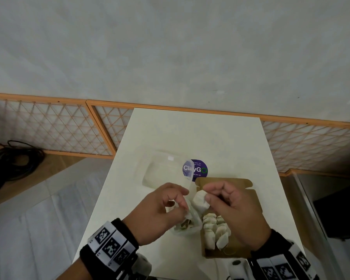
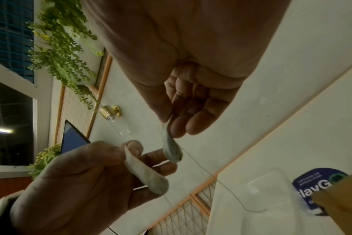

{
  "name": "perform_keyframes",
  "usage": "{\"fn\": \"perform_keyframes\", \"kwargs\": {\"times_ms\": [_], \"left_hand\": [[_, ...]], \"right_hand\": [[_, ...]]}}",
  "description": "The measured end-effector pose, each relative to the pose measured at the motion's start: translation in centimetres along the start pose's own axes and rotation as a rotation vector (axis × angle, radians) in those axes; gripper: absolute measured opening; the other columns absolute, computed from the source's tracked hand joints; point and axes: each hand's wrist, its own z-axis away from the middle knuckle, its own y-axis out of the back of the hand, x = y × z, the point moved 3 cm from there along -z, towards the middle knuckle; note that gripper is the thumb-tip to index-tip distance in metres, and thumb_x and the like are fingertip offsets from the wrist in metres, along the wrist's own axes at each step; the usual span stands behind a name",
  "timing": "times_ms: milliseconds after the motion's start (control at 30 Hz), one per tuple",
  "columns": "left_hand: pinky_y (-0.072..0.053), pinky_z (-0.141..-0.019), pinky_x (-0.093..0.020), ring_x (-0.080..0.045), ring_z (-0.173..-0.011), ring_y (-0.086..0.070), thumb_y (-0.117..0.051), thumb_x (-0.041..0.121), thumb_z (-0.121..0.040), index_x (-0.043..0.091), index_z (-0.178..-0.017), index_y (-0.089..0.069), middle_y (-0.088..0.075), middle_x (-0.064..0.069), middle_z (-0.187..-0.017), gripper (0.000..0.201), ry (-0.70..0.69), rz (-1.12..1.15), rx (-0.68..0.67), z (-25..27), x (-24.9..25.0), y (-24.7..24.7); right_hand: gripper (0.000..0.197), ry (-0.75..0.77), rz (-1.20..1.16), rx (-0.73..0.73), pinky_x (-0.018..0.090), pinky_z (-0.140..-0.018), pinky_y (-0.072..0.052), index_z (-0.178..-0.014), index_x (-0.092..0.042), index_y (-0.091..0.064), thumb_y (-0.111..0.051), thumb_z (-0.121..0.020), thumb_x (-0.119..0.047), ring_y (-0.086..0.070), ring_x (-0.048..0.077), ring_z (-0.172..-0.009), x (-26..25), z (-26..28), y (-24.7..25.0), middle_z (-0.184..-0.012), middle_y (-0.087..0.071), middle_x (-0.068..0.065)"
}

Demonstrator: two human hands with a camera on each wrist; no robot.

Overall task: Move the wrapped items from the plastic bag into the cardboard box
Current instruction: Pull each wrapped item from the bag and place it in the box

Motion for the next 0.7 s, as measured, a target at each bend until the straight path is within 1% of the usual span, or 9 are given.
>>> {"fn": "perform_keyframes", "kwargs": {"times_ms": [100, 200, 333, 400, 433, 500, 567, 633, 700], "left_hand": [[-0.051, -0.1, -0.04, -0.015, -0.113, -0.066, -0.071, 0.015, -0.089, 0.029, -0.089, -0.073, -0.071, 0.011, -0.113, 0.014, -0.059, -0.028, 0.003, -0.6, 0.5, -0.7], [-0.058, -0.09, -0.048, -0.016, -0.098, -0.073, -0.067, 0.013, -0.094, 0.021, -0.095, -0.074, -0.077, 0.003, -0.1, 0.01, -0.039, 0.035, 0.019, -1.2, 0.9, -1.2], [-0.06, -0.084, -0.049, -0.02, -0.087, -0.074, -0.066, 0.011, -0.092, 0.018, -0.09, -0.073, -0.077, 0.0, -0.092, 0.01, -0.039, 0.105, 0.069, -1.2, 1.1, -1.2], [-0.059, -0.079, -0.052, -0.032, -0.082, -0.071, -0.065, 0.014, -0.088, 0.018, -0.087, -0.072, -0.075, -0.007, -0.089, 0.008, -0.034, 0.169, 0.082, -1.1, 1.2, -1.0], [-0.057, -0.077, -0.056, -0.04, -0.082, -0.068, -0.065, 0.016, -0.087, 0.016, -0.086, -0.071, -0.074, -0.012, -0.088, 0.007, -0.031, 0.195, 0.083, -1.0, 1.2, -0.9], [-0.055, -0.074, -0.063, -0.049, -0.08, -0.064, -0.064, 0.016, -0.085, 0.012, -0.086, -0.07, -0.07, -0.022, -0.087, 0.007, -0.018, 0.231, 0.082, -1.3, 1.0, -0.9], [-0.053, -0.074, -0.065, -0.051, -0.078, -0.064, -0.064, 0.013, -0.085, 0.008, -0.086, -0.068, -0.069, -0.025, -0.085, 0.006, -0.001, 0.259, 0.08, -1.6, 0.8, -1.0], [-0.055, -0.076, -0.062, -0.045, -0.077, -0.066, -0.064, 0.009, -0.086, 0.006, -0.087, -0.068, -0.071, -0.019, -0.084, 0.005, 0.001, 0.27, 0.088, -1.8, 0.9, -1.1], [-0.056, -0.075, -0.055, -0.04, -0.076, -0.066, -0.064, 0.01, -0.085, 0.008, -0.085, -0.068, -0.069, -0.023, -0.085, 0.005, 0.0, 0.264, 0.113, -2.0, 0.9, -0.8]], "right_hand": [[0.017, 0.022, -0.009, -0.017, 0.04, -0.08, -0.063, -0.107, -0.019, -0.07, -0.067, -0.098, -0.005, -0.073, 0.026, -0.086, -0.7, -0.2, -0.6, -0.091, -0.076, 0.009], [0.015, 0.011, -0.051, 0.006, 0.04, -0.074, -0.064, -0.102, -0.017, -0.07, -0.068, -0.096, -0.004, -0.073, 0.027, -0.081, -1.1, -0.3, -0.9, -0.09, -0.075, 0.009], [0.007, 0.007, -0.105, 0.031, 0.029, -0.068, -0.059, -0.102, -0.018, -0.071, -0.069, -0.096, -0.014, -0.071, 0.021, -0.074, -1.7, -0.3, -0.7, -0.088, -0.073, 0.01], [0.02, -0.022, -0.11, 0.054, 0.03, -0.07, -0.058, -0.114, -0.022, -0.071, -0.062, -0.098, -0.029, -0.071, 0.022, -0.075, -1.5, -0.5, -0.1, -0.097, -0.074, 0.007], [0.028, -0.066, -0.122, 0.026, 0.032, -0.071, -0.057, -0.124, -0.026, -0.069, -0.057, -0.101, -0.037, -0.071, 0.023, -0.076, -1.2, -0.7, 0.0, -0.108, -0.074, 0.003], [0.045, -0.198, -0.192, -0.134, 0.035, -0.072, -0.057, -0.14, -0.035, -0.059, -0.043, -0.104, -0.055, -0.07, 0.028, -0.078, -0.7, -1.1, -0.5, -0.129, -0.068, -0.005], [0.061, -0.333, -0.286, -0.297, 0.038, -0.072, -0.057, -0.144, -0.035, -0.055, -0.031, -0.095, -0.063, -0.071, 0.032, -0.079, -0.8, -1.4, -1.3, -0.121, -0.072, -0.003], [0.07, -0.402, -0.304, -0.382, 0.037, -0.074, -0.059, -0.13, -0.024, -0.065, -0.025, -0.092, -0.067, -0.072, 0.034, -0.082, -1.1, -1.5, -1.8, -0.096, -0.078, 0.007], [0.076, -0.438, -0.248, -0.429, 0.037, -0.077, -0.059, -0.1, -0.017, -0.075, -0.024, -0.09, -0.072, -0.073, 0.033, -0.084, -1.0, -1.5, -1.9, -0.088, -0.077, 0.014]]}}
